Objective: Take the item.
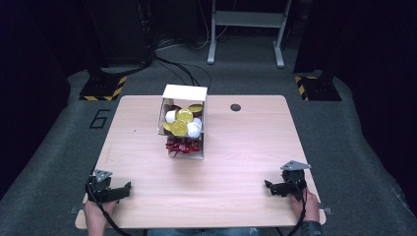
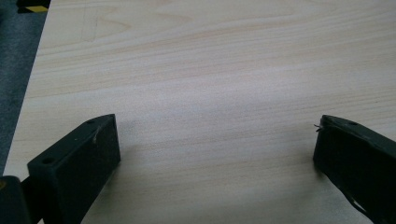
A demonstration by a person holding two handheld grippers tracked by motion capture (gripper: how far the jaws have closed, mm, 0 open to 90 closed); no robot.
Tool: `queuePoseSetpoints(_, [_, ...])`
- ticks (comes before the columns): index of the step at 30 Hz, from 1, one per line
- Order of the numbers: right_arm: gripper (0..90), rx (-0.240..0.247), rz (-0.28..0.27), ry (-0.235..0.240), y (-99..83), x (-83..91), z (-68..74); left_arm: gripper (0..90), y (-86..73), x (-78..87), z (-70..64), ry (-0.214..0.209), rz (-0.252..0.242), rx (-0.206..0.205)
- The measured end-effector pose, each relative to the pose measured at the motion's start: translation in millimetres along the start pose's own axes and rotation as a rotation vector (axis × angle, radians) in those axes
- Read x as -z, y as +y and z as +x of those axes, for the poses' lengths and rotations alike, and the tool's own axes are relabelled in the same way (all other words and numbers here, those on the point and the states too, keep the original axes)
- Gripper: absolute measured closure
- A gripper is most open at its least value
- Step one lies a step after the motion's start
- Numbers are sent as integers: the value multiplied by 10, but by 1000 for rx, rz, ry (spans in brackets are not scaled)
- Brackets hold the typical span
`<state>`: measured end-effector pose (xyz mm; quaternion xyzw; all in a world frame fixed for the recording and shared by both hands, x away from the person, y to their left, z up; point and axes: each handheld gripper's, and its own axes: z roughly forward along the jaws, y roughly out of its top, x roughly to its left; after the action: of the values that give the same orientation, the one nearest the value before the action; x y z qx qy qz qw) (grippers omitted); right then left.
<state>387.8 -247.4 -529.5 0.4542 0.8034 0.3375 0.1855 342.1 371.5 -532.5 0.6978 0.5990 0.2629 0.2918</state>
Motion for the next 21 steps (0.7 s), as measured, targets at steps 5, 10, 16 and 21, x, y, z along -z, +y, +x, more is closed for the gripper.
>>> queuePoseSetpoints(5, [0,-1,1,0,0,1,1,1,-1,1,-2,1,0,-1])
queuePoseSetpoints(10, [0,-1,-1,-1,0,-1,1,0,-2,4,-5,-2,5,4])
queuePoseSetpoints(16, [0,0,2,0,1,1,-1,0,-6,10,-17,8,-5,-9])
queuePoseSetpoints(21, [0,1,3,0,2,2,-1,0,-10,14,-11,-8,2,-6])
